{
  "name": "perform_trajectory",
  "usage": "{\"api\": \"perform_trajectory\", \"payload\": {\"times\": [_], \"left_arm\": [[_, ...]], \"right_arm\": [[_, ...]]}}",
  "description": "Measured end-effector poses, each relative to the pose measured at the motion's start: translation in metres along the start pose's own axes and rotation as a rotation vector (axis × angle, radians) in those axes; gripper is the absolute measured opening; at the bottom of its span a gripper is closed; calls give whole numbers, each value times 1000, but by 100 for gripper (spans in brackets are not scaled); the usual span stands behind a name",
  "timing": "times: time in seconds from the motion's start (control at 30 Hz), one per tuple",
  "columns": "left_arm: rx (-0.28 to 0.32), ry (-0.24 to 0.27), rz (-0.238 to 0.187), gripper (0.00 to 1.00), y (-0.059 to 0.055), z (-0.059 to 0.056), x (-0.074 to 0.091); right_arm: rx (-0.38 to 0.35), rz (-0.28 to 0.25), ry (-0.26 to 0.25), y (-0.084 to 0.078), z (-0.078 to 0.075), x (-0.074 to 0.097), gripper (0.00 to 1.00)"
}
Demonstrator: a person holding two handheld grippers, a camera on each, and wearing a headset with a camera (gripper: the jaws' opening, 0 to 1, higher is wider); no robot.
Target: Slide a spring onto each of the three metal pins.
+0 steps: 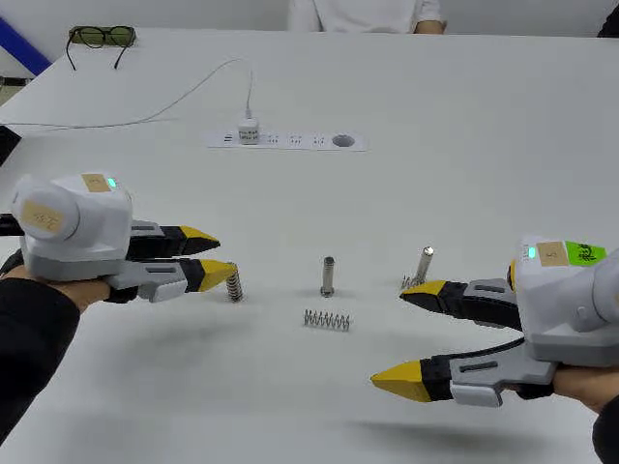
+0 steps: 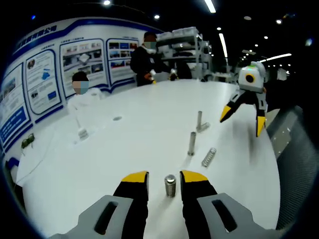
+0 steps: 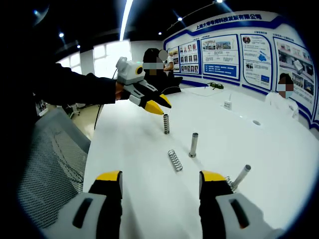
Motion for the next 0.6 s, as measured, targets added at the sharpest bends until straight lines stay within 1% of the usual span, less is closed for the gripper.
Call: {"api": "perform_trajectory", "payload": {"times": [0.17,0.37,0.6], "left_arm": [[-25,-14,-17,25,11,-6,1],[-61,-41,-39,25,25,-18,-1],[-88,-86,-46,24,33,-33,-8]], "right_arm": [[-1,1,-1,0,0,0,64],[-1,0,-2,0,0,0,64],[-2,-2,-6,0,-1,1,63]]}}
Point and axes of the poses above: the centre of the closed fingertips' face, and the gripper's own axes: x roughly backward along the fingers, z roughly to its left, y roughly out of its top, the point moved 3 cm from there along x, roughly backward along the fingers, and after that the axes turned 1 degree about -x, right-handed, at the moved point
